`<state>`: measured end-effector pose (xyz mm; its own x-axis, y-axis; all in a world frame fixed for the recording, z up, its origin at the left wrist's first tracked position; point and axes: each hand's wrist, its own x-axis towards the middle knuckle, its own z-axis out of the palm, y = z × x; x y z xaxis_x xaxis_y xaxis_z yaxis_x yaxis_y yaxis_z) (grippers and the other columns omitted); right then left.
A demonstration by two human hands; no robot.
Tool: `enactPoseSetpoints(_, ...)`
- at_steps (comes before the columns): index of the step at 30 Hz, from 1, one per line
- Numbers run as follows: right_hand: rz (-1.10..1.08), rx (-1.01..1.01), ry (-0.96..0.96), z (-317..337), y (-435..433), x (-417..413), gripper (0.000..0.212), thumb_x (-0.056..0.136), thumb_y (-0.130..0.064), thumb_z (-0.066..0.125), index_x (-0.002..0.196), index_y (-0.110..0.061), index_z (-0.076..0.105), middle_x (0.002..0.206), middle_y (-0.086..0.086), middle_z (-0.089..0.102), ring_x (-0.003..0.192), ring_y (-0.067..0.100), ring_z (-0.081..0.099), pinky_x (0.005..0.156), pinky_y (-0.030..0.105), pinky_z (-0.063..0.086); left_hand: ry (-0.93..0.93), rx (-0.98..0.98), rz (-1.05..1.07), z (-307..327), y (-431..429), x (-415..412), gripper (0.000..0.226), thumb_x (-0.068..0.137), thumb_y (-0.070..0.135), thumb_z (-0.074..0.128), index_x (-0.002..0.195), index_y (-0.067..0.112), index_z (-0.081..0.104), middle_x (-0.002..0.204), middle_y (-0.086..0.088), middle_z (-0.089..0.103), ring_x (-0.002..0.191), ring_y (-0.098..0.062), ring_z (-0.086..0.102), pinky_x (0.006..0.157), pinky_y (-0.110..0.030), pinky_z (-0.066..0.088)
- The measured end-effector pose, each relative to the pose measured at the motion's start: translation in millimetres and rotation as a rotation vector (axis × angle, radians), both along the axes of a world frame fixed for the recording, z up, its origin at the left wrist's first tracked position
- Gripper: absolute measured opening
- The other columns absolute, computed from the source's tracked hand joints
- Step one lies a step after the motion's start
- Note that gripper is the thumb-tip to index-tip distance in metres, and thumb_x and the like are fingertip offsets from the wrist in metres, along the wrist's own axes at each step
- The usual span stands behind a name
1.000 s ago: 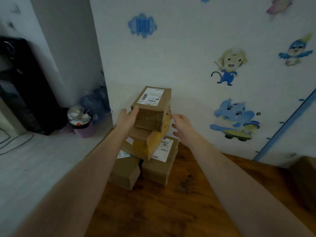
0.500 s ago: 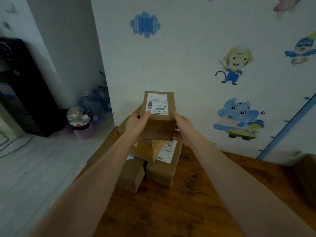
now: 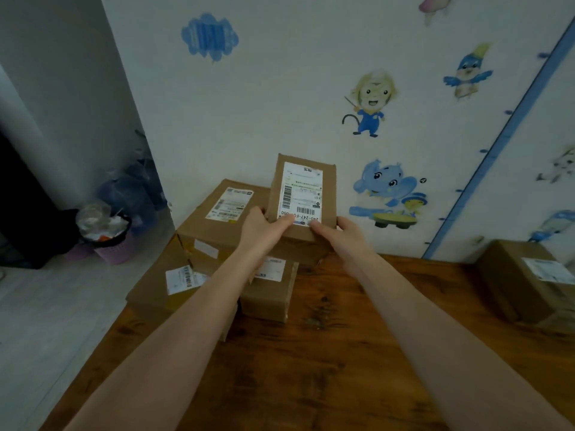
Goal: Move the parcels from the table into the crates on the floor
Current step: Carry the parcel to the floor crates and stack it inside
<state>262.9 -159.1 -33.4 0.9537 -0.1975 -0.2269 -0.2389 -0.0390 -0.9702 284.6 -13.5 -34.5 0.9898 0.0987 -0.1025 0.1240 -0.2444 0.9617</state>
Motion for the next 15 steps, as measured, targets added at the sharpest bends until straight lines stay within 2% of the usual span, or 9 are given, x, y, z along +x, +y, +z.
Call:
enactPoseSetpoints(2,0.012,-0.010,-0.037,3,-17,-9,0.047,0.083,-0.018,0.072,0.126,-0.008,0.055,0.111,0.006,0.065,0.096,0.021,0.063,0.081,0.037,0.055,0.004,-0.020,-0.032,4,-14,-10,0.060,0.081,0.039,0.072,0.128,0.009,0.049,0.121,-0.003,0.060,0.104,-0.019,0.059,0.080,-0.030,0.051)
enactPoseSetpoints(6,0.010,-0.045,-0.051,8,-48,-26,0.048,0.080,-0.020,0.075,0.122,-0.010,0.053,0.108,0.006,0.065,0.095,0.021,0.063,0.083,0.039,0.055,0.023,-0.123,-0.075,7,-44,-28,0.044,0.083,0.027,0.071,0.122,0.011,0.056,0.115,-0.004,0.065,0.104,-0.021,0.062,0.094,-0.040,0.051)
enactPoseSetpoints(9,-0.013,-0.048,-0.091,13,-75,-39,0.043,0.082,-0.030,0.072,0.117,-0.014,0.053,0.104,0.000,0.063,0.093,0.014,0.060,0.085,0.032,0.051,-0.026,-0.104,-0.114,7,-74,-41,0.041,0.083,0.024,0.072,0.119,0.014,0.054,0.112,0.000,0.064,0.103,-0.019,0.062,0.091,-0.036,0.051)
enactPoseSetpoints(11,-0.010,-0.085,-0.144,16,-95,-48,0.041,0.085,-0.027,0.069,0.121,-0.013,0.054,0.098,-0.005,0.062,0.088,0.008,0.059,0.075,0.021,0.049,-0.039,-0.120,-0.123,8,-96,-49,0.033,0.082,0.024,0.072,0.108,0.019,0.053,0.105,0.002,0.064,0.101,-0.018,0.063,0.088,-0.035,0.053)
enactPoseSetpoints(13,0.006,-0.104,-0.162,17,-116,-58,0.038,0.086,-0.020,0.067,0.121,-0.011,0.055,0.095,-0.006,0.063,0.084,0.005,0.060,0.064,0.016,0.048,-0.080,-0.135,-0.117,10,-116,-57,0.025,0.083,0.028,0.072,0.099,0.023,0.054,0.098,0.005,0.064,0.093,-0.014,0.065,0.077,-0.028,0.055)
enactPoseSetpoints(15,0.033,-0.130,-0.171,18,-138,-68,0.037,0.085,-0.016,0.069,0.120,-0.009,0.056,0.100,-0.001,0.066,0.085,0.007,0.062,0.063,0.015,0.050,-0.142,-0.111,-0.129,12,-135,-66,0.033,0.084,0.031,0.070,0.111,0.021,0.056,0.103,0.007,0.064,0.088,-0.008,0.063,0.067,-0.018,0.053)
